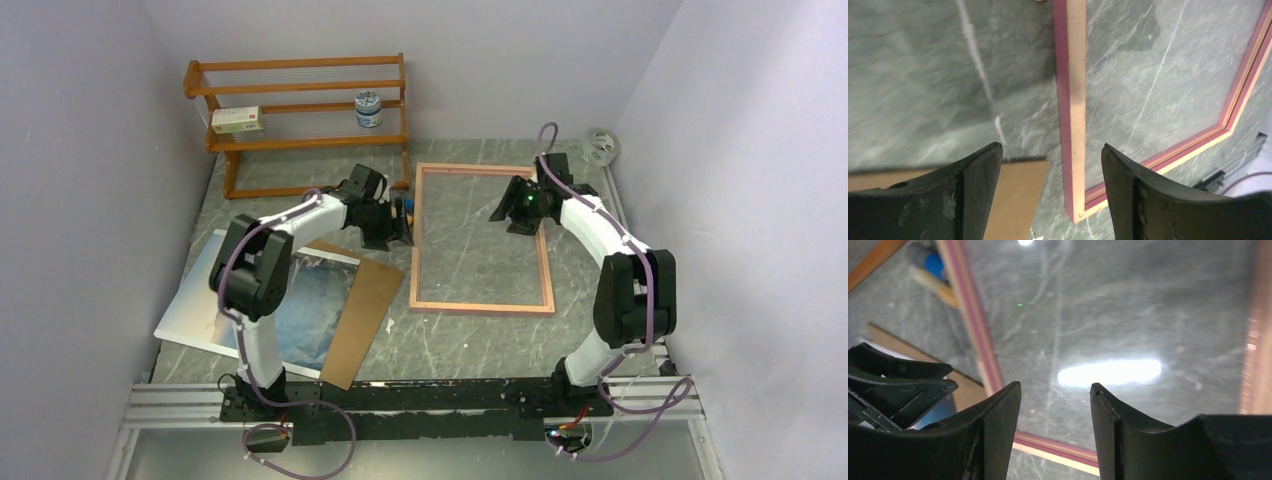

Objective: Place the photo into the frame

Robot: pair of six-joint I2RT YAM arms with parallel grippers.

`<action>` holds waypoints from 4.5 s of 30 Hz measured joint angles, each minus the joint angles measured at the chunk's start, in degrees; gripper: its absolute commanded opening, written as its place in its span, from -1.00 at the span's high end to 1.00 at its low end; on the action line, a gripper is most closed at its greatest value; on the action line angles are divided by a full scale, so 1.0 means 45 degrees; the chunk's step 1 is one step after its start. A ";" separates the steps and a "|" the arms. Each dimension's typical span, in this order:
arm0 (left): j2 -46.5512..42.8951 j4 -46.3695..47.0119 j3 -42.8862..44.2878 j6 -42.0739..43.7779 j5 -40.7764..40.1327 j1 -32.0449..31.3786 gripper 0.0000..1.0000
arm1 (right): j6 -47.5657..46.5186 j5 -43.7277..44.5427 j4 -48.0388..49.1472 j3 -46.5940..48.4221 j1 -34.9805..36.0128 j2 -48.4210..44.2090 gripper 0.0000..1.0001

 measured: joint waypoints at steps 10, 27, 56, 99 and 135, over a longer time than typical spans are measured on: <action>-0.4182 -0.0991 -0.1889 -0.0277 -0.3750 0.0724 -0.63 | 0.0782 -0.1773 0.1972 0.0947 0.3128 0.1292 -0.15; -0.3429 -0.1982 -0.3235 -0.0219 -0.5668 0.6834 0.01 | 0.6528 -0.2555 0.6586 0.1933 0.7329 0.5231 -0.21; -0.2356 -0.2885 -0.3376 -0.1030 -0.2919 0.7198 0.23 | 0.9394 -0.0772 0.5727 0.3959 0.8995 0.7334 -0.20; -0.2492 -0.2599 -0.3735 -0.1501 -0.2307 0.7164 0.23 | 0.8777 -0.3672 1.3027 0.2229 0.9471 0.8466 -0.01; -0.5328 -0.5838 0.0136 -0.2686 -0.0442 0.8665 -0.86 | -0.4274 -0.1802 0.7470 0.2608 0.9374 0.1919 1.00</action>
